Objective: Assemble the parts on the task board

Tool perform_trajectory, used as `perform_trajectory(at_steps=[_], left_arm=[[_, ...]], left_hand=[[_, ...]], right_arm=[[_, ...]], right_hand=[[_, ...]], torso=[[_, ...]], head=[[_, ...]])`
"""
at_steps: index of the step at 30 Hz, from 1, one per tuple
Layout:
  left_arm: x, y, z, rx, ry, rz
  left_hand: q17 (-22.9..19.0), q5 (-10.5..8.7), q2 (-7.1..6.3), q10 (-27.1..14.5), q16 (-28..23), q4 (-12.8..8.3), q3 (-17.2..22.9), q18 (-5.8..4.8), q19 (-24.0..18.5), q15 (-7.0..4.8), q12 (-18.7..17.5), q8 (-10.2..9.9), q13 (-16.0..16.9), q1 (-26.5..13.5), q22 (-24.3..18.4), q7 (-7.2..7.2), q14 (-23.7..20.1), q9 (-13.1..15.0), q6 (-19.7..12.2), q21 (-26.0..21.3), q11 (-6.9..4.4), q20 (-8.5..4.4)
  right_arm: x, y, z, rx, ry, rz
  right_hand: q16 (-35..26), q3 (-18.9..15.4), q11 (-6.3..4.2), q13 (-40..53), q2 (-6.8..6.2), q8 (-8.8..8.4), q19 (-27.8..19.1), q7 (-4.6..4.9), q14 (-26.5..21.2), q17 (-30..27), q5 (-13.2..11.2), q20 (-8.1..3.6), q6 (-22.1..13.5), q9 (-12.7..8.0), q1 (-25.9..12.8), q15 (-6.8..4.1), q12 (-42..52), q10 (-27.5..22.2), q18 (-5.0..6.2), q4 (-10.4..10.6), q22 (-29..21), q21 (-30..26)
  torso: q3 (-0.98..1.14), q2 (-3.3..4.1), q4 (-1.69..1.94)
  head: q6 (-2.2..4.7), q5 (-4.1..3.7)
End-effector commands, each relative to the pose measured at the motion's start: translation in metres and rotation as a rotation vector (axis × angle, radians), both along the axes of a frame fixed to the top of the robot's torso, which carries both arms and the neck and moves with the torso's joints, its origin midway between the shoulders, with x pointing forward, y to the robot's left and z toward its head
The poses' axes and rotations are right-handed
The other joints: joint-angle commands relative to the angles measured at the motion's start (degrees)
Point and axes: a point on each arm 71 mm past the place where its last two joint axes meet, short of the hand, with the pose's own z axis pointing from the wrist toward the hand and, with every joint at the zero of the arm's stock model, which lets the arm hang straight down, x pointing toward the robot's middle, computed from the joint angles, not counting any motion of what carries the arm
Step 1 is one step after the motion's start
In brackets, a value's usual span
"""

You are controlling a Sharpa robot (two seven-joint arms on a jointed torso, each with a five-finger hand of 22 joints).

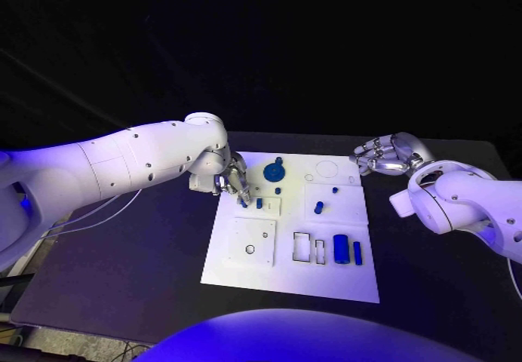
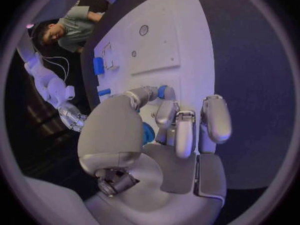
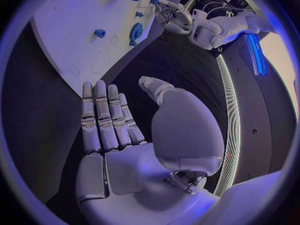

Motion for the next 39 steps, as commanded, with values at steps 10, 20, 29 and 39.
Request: perform_trajectory(at_steps=[10, 20, 29, 39], left_arm=[[-0.0021, -0.0036, -0.008, 0.019, 0.004, 0.009], [-0.0012, -0.0024, -0.0089, 0.017, -0.005, 0.036], [-0.0014, -0.0013, -0.0093, 0.019, -0.005, 0.046], [-0.0012, 0.0011, -0.0099, 0.025, -0.008, 0.054]], left_hand=[[15.1, -0.31, 1.19, 0.6, 0.2, -9.7, 9.2, 0.14, 0.4, 0.19, 0.5, -0.6, 0.2, 0.2, 10.3, -0.44, 6.0, 1.0, 0.0, 0.5, 0.07, -0.11], [15.1, -0.07, 0.82, 0.9, 0.2, -9.0, 6.9, 0.15, 0.2, 0.27, 0.6, -2.3, 0.3, -1.8, 10.2, -0.48, 6.0, 0.9, 0.1, 0.4, 0.13, 0.02], [15.1, -3.02, 0.14, 0.7, 0.2, -5.2, 0.7, 0.13, 0.2, -0.3, 0.7, -6.3, 0.4, -5.7, 10.2, -1.72, 6.0, -0.3, 1.6, 0.1, -0.68, -0.3], [15.1, -7.9, -0.82, 0.5, 0.2, -1.9, -1.9, 0.12, 0.3, -0.2, 0.9, -8.4, 0.5, -8.4, 10.2, -1.52, 6.0, -0.9, 3.1, -0.1, -0.52, -0.27]], right_arm=[[-0.0006, 0.0013, -0.0003, -0.005, 0.0, 0.017], [-0.0007, 0.0011, -0.0006, -0.005, 0.0, 0.016], [-0.0008, 0.0008, -0.0009, -0.005, 0.001, 0.016], [-0.0008, 0.0005, -0.0012, -0.005, 0.002, 0.016]], right_hand=[[-0.4, -0.1, 0.12, -0.1, 0.36, 0.2, 0.2, 1.82, 0.0, -0.1, 0.4, 0.14, -0.5, -0.1, -0.1, 0.11, 0.2, -0.3, 0.64, -0.5, -0.1, -0.3], [-0.4, -0.1, 0.12, -0.1, 0.36, 0.2, 0.2, 1.82, 0.0, -0.1, 0.4, 0.14, -0.5, -0.1, -0.1, 0.11, 0.2, -0.3, 0.64, -0.5, -0.1, -0.3], [-0.4, -0.1, 0.12, -0.1, 0.36, 0.2, 0.2, 1.82, 0.0, -0.1, 0.4, 0.14, -0.5, -0.1, -0.1, 0.11, 0.2, -0.3, 0.64, -0.5, -0.1, -0.3], [-0.5, -0.1, 0.14, -0.2, 0.36, 0.21, 0.2, 1.84, 0.0, -0.1, 0.4, 0.15, -0.6, -0.2, 0.0, 0.14, 0.2, -0.4, 0.64, -0.6, -0.3, -0.4]], torso=[[-0.1, -0.02, 0.07], [-0.08, -0.02, 0.1], [-0.08, -0.04, 0.04], [-0.07, -0.08, 0.03]], head=[[0.0, -0.15], [0.0, -0.18], [0.0, -0.15], [0.0, -0.19]])
